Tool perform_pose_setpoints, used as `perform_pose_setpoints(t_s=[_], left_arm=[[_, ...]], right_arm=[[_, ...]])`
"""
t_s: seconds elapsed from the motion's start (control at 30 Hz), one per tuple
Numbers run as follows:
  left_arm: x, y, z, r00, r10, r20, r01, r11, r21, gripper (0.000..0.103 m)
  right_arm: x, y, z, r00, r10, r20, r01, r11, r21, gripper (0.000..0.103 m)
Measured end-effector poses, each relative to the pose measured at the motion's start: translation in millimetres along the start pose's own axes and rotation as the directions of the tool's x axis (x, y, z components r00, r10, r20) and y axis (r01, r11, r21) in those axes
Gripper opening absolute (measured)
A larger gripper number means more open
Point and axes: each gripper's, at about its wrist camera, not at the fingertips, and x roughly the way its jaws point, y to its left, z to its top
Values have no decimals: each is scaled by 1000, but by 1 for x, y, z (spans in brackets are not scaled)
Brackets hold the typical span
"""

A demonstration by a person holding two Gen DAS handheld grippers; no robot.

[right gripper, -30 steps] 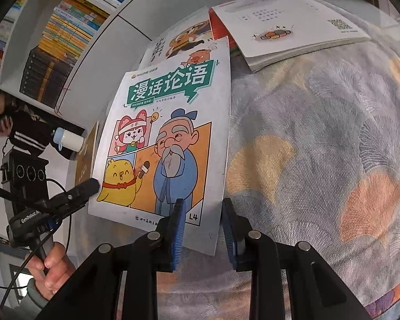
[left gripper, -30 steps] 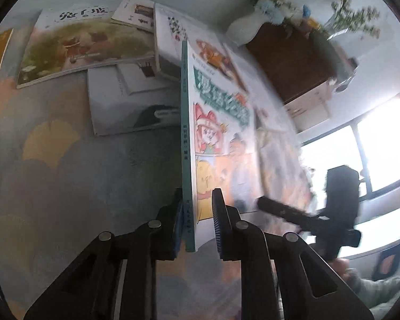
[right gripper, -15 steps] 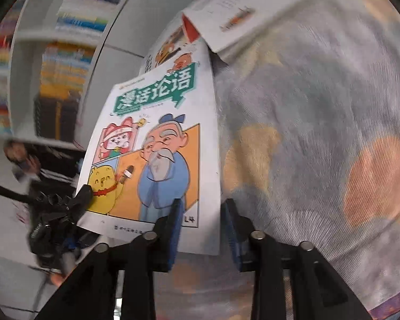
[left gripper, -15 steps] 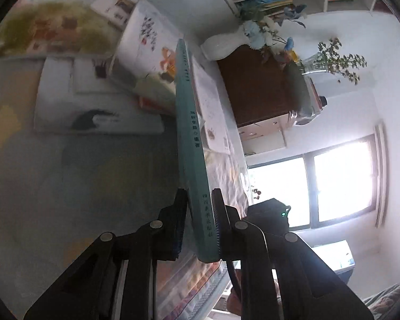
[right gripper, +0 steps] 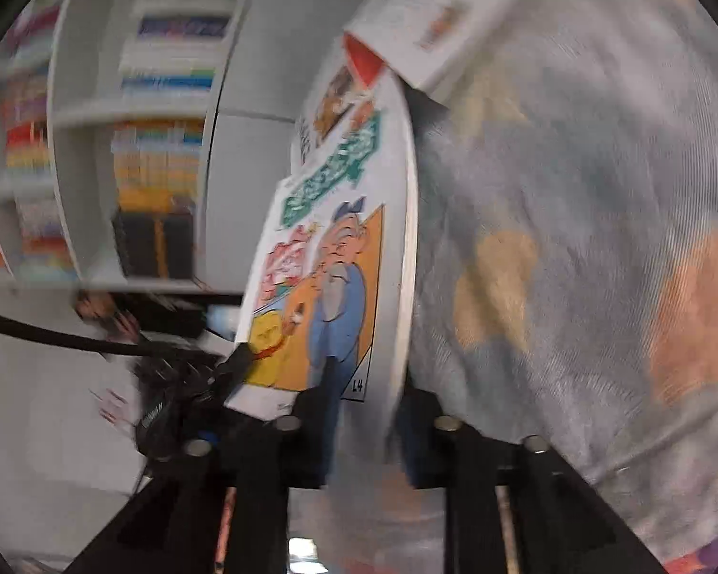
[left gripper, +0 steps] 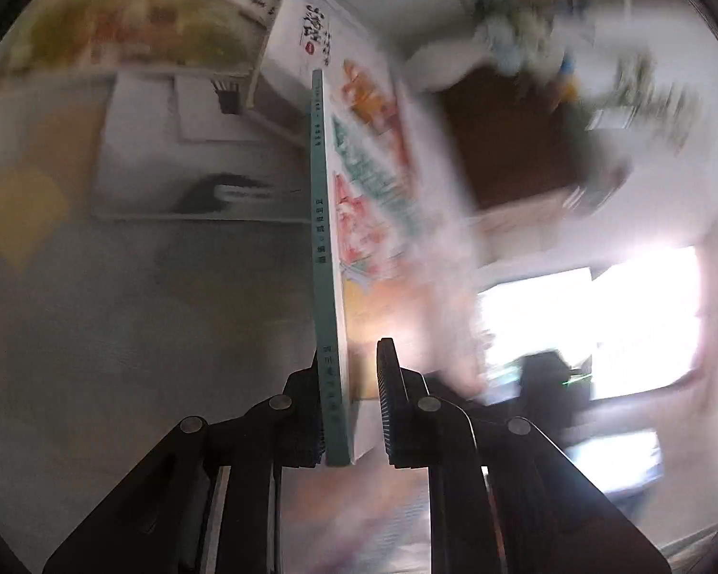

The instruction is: Organize books

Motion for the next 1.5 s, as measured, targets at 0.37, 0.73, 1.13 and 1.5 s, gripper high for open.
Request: perform_pose_setpoints(t_s=[0.37,0.73,1.13,1.5], left_arm=[[-31,-39,-40,981,189,48,-195,928,317,15],[-134,21,-37,913,297,280,-341,932,121,16],[-211,153,-13,793,462,397,-417,887,-198,16],[-201,190,-17,781,506,366,-401,855,-328,25]], right_arm=[[12,113,-54,900,-434,47,338,625,-703,17],[83,201,-66,919,-392,-33,158,443,-882,18],[257,262,-50,919,-311,-242,-75,465,-882,21],[314,241,-41,877,-370,-307,-64,543,-837,22]])
